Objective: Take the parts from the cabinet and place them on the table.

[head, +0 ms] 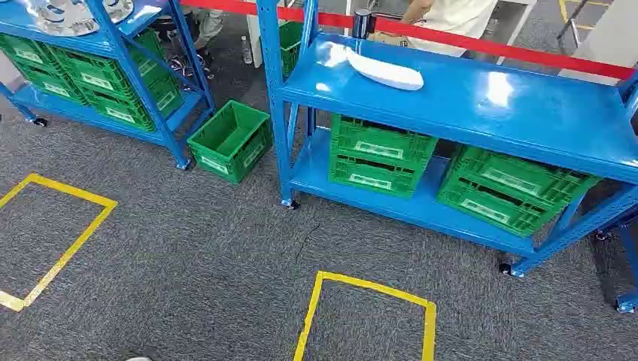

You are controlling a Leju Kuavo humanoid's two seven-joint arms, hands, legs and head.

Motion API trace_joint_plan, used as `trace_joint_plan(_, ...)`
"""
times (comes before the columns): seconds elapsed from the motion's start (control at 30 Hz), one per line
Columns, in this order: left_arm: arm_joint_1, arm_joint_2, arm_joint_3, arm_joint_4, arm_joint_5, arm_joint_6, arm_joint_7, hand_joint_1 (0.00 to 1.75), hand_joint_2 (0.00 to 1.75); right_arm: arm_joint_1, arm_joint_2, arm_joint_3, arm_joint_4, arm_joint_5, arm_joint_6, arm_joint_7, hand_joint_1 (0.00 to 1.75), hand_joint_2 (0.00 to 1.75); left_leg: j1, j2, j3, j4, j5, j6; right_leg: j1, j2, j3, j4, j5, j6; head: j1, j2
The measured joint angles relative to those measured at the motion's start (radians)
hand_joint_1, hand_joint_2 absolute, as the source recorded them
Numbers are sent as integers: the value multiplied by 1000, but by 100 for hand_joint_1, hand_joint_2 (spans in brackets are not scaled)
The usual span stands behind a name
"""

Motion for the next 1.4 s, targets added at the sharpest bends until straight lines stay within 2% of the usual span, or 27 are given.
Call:
trace_joint_plan(0.1,0,0,0,0,0,0,0,0,175,0,0,0,0,0,0,0,0,0,0,0,0,0,0,0,0,0,0,0,0,0,0,0)
trace_joint_plan(0.13,0,0,0,0,0,0,0,0,175,0,0,0,0,0,0,0,0,175,0,0,0,0,0,0,0,0,0,0,0,0,0,0)
trace_joint_plan(0.2,0,0,0,0,0,0,0,0,175,0,0,0,0,0,0,0,0,175,0,0,0,0,0,0,0,0,0,0,0,0,0,0)
trace_joint_plan(0.23,0,0,0,0,0,0,0,0,175,0,0,0,0,0,0,0,0,0,0,0,0,0,0,0,0,0,0,0,0,0,0,0)
trace_joint_plan(0.27,0,0,0,0,0,0,0,0,175,0,0,0,0,0,0,0,0,175,0,0,0,0,0,0,0,0,0,0,0,0,0,0)
trace_joint_plan(0.43,-1,0,-1,0,0,0,0,0,175,-2,0,0,0,0,0,0,0,175,0,0,0,0,0,0,0,0,0,0,0,0,0,0)
trace_joint_plan(0.6,-37,13,-93,0,43,52,11,0,175,-33,3,21,8,-23,-16,34,0,175,0,0,0,0,1,-1,0,0,0,0,0,0,0,0)
trace_joint_plan(0.63,-45,17,-113,0,54,65,15,0,175,-40,5,27,10,-29,-22,43,0,0,0,0,1,0,1,-1,0,0,1,0,0,0,0,0)
trace_joint_plan(0.7,-62,24,-157,2,78,92,22,0,175,-55,7,44,17,-42,-34,63,0,0,0,0,1,0,2,0,0,0,1,0,0,0,0,0)
trace_joint_plan(0.73,-71,29,-179,3,91,106,26,0,0,-63,8,50,21,-48,-40,74,0,0,0,0,1,0,2,0,0,0,1,0,0,0,0,0)
trace_joint_plan(1.2,-200,105,-519,43,285,296,66,0,0,-187,18,191,84,-144,-138,231,0,0,0,0,1,0,2,-1,0,0,2,1,1,0,0,0)
trace_joint_plan(1.4,-230,123,-616,61,355,349,80,0,0,-217,17,238,105,-168,-169,283,0,0,0,0,2,0,2,-1,0,0,2,1,1,0,0,0)
